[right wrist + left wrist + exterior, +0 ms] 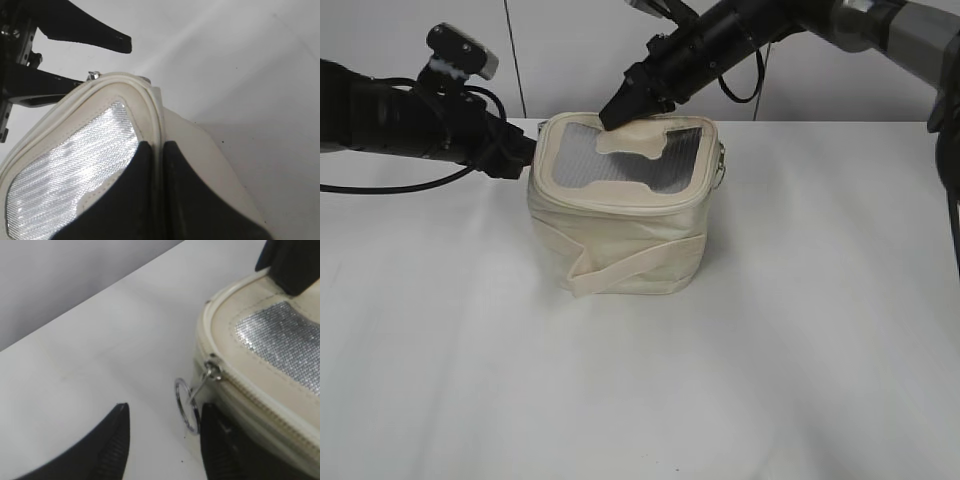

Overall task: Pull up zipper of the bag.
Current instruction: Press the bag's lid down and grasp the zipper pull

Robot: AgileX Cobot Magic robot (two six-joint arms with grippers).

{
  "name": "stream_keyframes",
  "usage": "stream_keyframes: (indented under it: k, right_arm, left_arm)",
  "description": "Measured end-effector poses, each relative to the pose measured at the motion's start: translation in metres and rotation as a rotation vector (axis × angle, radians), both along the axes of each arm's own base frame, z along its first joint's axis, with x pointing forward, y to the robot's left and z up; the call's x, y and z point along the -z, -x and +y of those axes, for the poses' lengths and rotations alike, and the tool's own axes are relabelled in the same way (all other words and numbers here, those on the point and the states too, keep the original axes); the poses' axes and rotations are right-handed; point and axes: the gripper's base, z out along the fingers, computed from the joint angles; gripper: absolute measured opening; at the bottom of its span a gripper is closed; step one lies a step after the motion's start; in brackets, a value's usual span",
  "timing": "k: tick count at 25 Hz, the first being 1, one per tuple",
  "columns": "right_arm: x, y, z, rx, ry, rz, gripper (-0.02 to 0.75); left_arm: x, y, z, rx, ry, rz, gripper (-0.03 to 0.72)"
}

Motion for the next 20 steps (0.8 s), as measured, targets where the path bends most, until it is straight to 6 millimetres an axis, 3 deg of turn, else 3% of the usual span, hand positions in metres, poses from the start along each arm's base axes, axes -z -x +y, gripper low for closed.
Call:
stream_keyframes:
  k: [11,14,18,20]
  right_arm:
    - [0.0,0.0,0.0,0.002,0.004,-0.004,0.041]
    - [0.0,-0.001,0.0,0.003,0.004,-0.005,0.041]
    - [0.0,-0.001,0.0,0.004,0.004,-0.005,0.041]
    - [0.0,-0.001,0.0,0.004,0.004,-0.005,0.041]
  left_arm:
    - [0.005,-0.001,-0.006,0.019,-0.05,-0.028,0.323]
    - [0.005,-0.001,-0.008,0.044,-0.055,-0.041,0.242]
    - [0.005,0.001,-0.011,0.068,-0.059,-0.047,0.059]
    - [0.005,0.001,-0.011,0.068,-0.06,-0.047,0.023]
